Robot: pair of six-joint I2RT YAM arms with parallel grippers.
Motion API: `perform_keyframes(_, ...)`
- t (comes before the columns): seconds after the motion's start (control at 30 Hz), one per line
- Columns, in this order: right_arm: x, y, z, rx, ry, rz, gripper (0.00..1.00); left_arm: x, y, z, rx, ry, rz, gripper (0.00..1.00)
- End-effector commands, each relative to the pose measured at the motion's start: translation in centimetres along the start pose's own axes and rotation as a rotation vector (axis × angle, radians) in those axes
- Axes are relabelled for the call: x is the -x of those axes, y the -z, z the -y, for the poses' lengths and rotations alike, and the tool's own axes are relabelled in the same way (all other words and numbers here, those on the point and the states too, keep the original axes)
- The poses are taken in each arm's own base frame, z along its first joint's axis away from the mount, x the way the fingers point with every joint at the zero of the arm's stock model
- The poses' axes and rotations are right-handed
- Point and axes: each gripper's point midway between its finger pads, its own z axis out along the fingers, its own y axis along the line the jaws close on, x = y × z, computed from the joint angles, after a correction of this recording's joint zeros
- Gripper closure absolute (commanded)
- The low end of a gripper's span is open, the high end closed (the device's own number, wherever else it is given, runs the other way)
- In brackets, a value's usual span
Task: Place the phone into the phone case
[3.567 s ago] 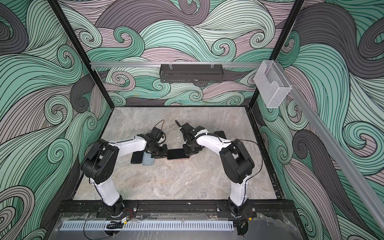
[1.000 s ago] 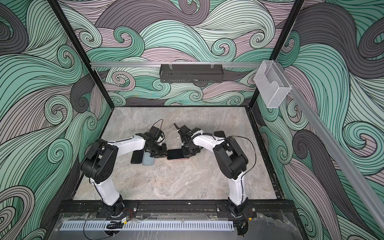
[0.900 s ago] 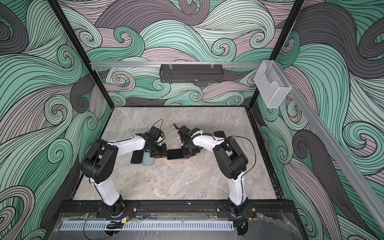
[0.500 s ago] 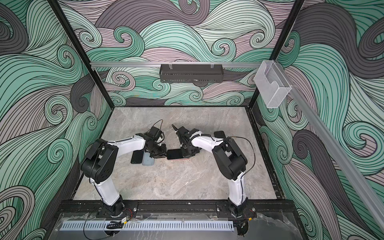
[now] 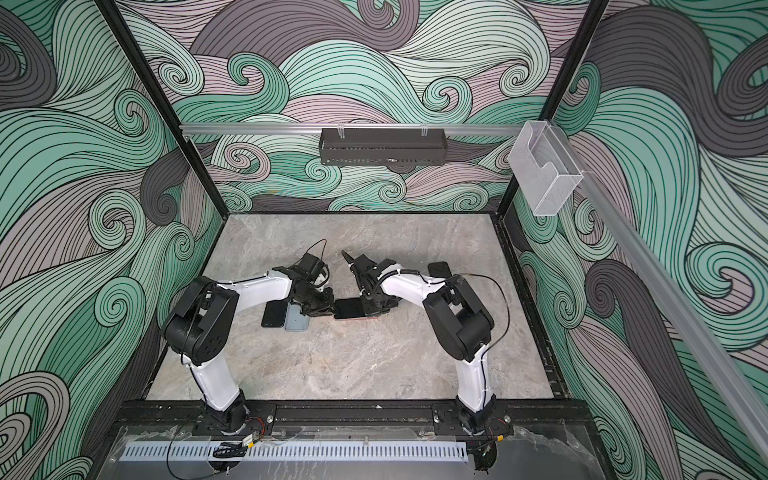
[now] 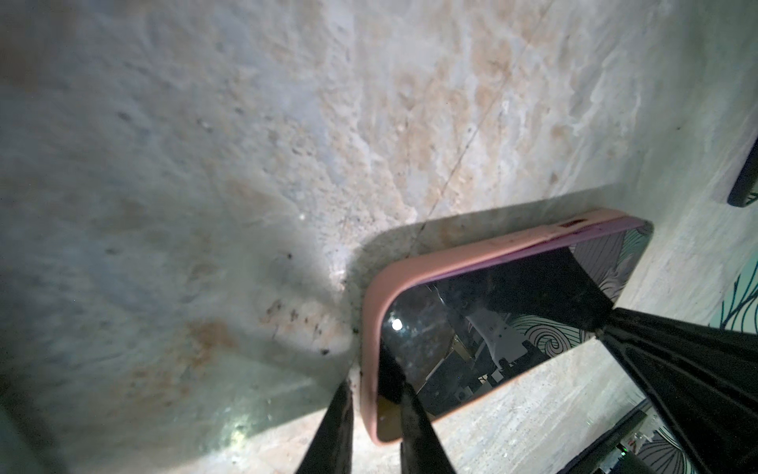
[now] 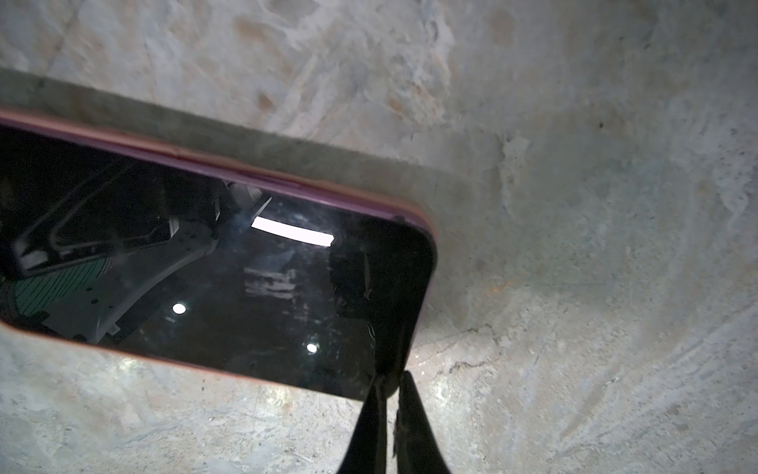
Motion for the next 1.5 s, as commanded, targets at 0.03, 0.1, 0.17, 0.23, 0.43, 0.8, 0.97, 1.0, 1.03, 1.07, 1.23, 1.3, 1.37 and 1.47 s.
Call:
perform_keyframes(0.03,-11.8,-11.7,3.3,-0.145,0.012,-0.419,0.92,0.3,-0.2,0.2,-0.005,-0.001,-0.006,0.76)
perform_keyframes(0.1,-11.9,-11.8,3.3,-0.147,0.008,-0.422,0.92,0.4,-0.2,0.2,-0.005,-0.001,-0.005,0.76)
perform_keyframes(0.17,-12.0,-11.9,3.3,-0.146,0.008,-0.424,0.92,0.4,-0.2,0.2,-0.003,-0.001,-0.006,0.77)
perform_keyframes(0.23,-12.1,-12.1,3.4,-0.149,0.008,-0.43,0.92,0.3,-0.1,0.2,-0.001,0.0,-0.008,0.76)
perform_keyframes(0.43,-12.2,-12.4,3.4,-0.15,0.008,-0.434,0.92,0.2,0.1,0.0,0.008,0.001,-0.005,0.76)
perform_keyframes(0.8,-12.1,-12.2,3.5,-0.155,0.01,-0.422,0.92,0.2,0.2,-0.1,0.019,0.002,-0.002,0.77)
perform_keyframes(0.97,-10.5,-9.8,2.5,-0.095,0.023,-0.346,0.87,0.3,-0.3,-0.5,0.032,0.007,-0.005,0.77)
perform_keyframes(1.0,-9.8,-9.1,2.2,-0.076,0.027,-0.321,0.85,0.3,-0.5,-0.7,0.039,0.011,-0.007,0.77)
perform_keyframes(1.03,-9.2,-8.3,1.8,-0.055,0.029,-0.294,0.83,0.3,-0.6,-0.8,0.044,0.013,-0.007,0.77)
perform_keyframes(1.07,-8.6,-7.7,1.5,-0.036,0.032,-0.275,0.83,0.4,-0.7,-1.0,0.05,0.017,-0.005,0.78)
perform_keyframes(1.23,-5.3,-4.1,-0.4,0.059,0.041,-0.155,0.8,0.4,-0.6,-1.3,0.069,0.018,0.003,0.8)
perform_keyframes(1.3,-4.1,-2.7,-1.0,0.093,0.043,-0.114,0.8,0.3,-0.4,-1.4,0.074,0.016,0.005,0.81)
perform_keyframes(1.37,-3.0,-1.2,-1.4,0.114,0.048,-0.078,0.8,0.2,-0.4,-1.6,0.078,0.016,0.007,0.82)
perform_keyframes(1.47,-1.6,0.9,-1.4,0.124,0.054,-0.031,0.8,0.1,-0.4,-1.7,0.082,0.017,0.008,0.83)
